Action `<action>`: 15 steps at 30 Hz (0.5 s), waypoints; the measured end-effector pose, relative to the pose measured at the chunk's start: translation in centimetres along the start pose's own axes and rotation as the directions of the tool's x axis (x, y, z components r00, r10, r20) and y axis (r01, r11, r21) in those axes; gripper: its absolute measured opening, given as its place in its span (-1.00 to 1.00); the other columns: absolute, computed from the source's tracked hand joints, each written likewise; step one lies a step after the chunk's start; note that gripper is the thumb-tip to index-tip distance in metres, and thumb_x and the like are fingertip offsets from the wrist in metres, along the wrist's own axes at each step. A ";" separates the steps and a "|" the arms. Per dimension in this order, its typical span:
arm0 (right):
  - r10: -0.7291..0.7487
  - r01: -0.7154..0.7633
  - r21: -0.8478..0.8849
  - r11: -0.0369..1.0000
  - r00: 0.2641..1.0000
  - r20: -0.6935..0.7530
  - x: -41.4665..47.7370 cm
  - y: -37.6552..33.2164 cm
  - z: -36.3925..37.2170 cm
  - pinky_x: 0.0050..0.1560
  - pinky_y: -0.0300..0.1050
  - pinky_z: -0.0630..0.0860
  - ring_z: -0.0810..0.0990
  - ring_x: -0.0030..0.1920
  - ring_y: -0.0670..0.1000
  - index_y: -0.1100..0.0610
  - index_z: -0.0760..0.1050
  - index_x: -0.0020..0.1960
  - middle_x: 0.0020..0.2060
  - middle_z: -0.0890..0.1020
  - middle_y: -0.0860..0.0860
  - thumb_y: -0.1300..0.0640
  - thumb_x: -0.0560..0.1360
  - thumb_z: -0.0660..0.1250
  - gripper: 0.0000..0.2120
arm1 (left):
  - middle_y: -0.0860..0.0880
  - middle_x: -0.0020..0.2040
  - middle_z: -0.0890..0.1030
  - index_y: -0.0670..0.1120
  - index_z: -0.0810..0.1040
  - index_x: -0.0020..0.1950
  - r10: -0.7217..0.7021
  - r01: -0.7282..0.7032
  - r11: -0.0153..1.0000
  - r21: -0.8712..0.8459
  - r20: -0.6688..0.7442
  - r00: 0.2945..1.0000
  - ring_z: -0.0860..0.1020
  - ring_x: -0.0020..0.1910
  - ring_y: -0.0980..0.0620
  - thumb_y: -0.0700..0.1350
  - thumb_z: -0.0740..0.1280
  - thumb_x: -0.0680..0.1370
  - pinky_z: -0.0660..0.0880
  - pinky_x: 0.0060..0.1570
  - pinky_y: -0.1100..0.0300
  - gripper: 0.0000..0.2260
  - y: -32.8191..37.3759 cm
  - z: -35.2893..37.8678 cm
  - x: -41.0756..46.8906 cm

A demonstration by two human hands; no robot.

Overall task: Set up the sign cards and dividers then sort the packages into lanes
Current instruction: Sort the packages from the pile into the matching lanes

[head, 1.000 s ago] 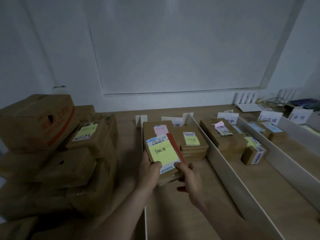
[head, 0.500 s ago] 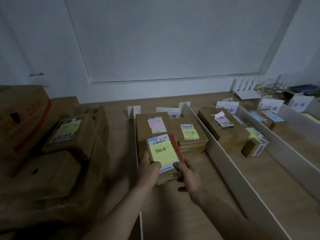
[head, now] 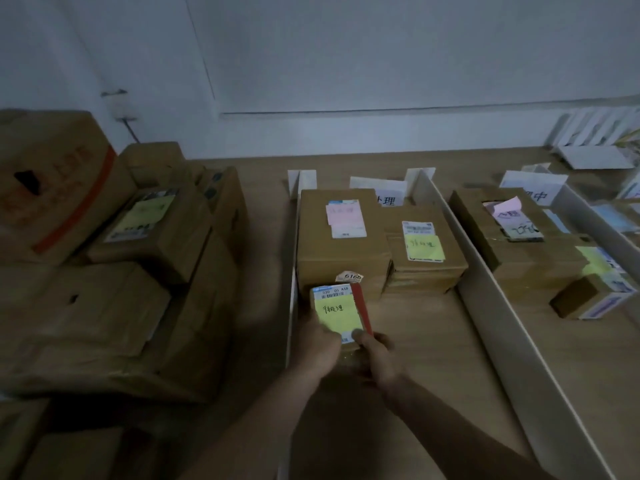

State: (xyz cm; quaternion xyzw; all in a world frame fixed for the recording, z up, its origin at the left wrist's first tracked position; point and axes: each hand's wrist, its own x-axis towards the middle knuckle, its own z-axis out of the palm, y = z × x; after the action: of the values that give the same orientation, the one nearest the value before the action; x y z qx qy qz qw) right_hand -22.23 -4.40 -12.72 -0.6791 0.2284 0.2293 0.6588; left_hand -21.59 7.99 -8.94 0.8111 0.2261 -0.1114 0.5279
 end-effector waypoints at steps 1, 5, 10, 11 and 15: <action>0.010 -0.010 0.002 1.000 1.000 0.002 0.6 0.2 0.1 0.03 0.08 0.57 0.63 0.04 0.18 0.05 0.45 0.23 0.06 0.63 0.13 -0.06 0.60 0.31 -0.73 | -0.02 0.28 0.56 0.03 0.45 0.40 -0.014 0.013 1.000 0.014 0.003 1.000 0.53 0.24 -0.02 -0.28 0.25 0.56 0.51 0.14 0.11 -0.57 -0.2 0.2 0.1; 0.034 -0.033 -0.031 0.999 0.999 0.016 2.7 0.9 0.9 -0.22 -0.03 0.53 0.62 -0.05 0.16 0.10 0.54 0.13 0.01 0.65 0.17 0.08 0.64 0.26 -0.86 | -0.08 0.39 0.44 -0.12 0.43 0.44 -0.058 0.059 0.990 0.125 -0.008 0.998 0.45 0.33 -0.08 -0.22 0.29 0.56 0.45 0.19 0.11 -0.58 -1.1 0.6 0.8; 0.042 -0.040 -0.046 0.998 0.998 0.049 4.8 1.9 1.9 -0.44 -0.16 0.44 0.57 -0.32 0.06 0.16 0.56 0.25 -0.22 0.62 0.06 0.16 0.60 0.29 -0.75 | -0.18 0.35 0.41 -0.23 0.53 0.28 -0.015 0.021 0.961 0.275 -0.024 1.000 0.42 0.35 -0.18 -0.21 0.25 0.57 0.41 0.32 0.05 -0.71 -1.8 0.7 0.8; 0.045 -0.044 -0.038 0.998 0.998 0.049 5.1 2.0 2.1 -0.44 -0.16 0.46 0.59 -0.30 0.07 0.16 0.56 0.26 -0.20 0.64 0.07 0.17 0.59 0.31 -0.74 | -0.17 0.32 0.43 -0.23 0.54 0.24 -0.007 0.013 0.958 0.287 -0.022 1.000 0.43 0.32 -0.17 -0.20 0.25 0.58 0.43 0.29 0.06 -0.74 -1.8 0.8 0.7; 0.028 -0.028 0.009 1.000 0.999 0.046 5.3 1.7 2.6 -0.36 -0.10 0.57 0.69 -0.08 0.20 0.17 0.56 0.23 0.00 0.69 0.18 0.23 0.61 0.26 -0.77 | -0.17 0.22 0.46 -0.22 0.56 0.12 0.005 -0.003 0.954 0.301 -0.005 1.000 0.46 0.18 -0.13 -0.17 0.23 0.59 0.42 0.08 0.14 -0.80 -1.6 0.8 0.3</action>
State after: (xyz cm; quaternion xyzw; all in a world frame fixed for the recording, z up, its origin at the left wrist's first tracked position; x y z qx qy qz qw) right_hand -19.15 -1.84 -17.38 -0.6673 0.2240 0.2528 0.6638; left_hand -22.07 7.86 -10.65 0.8828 0.2064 -0.1409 0.3977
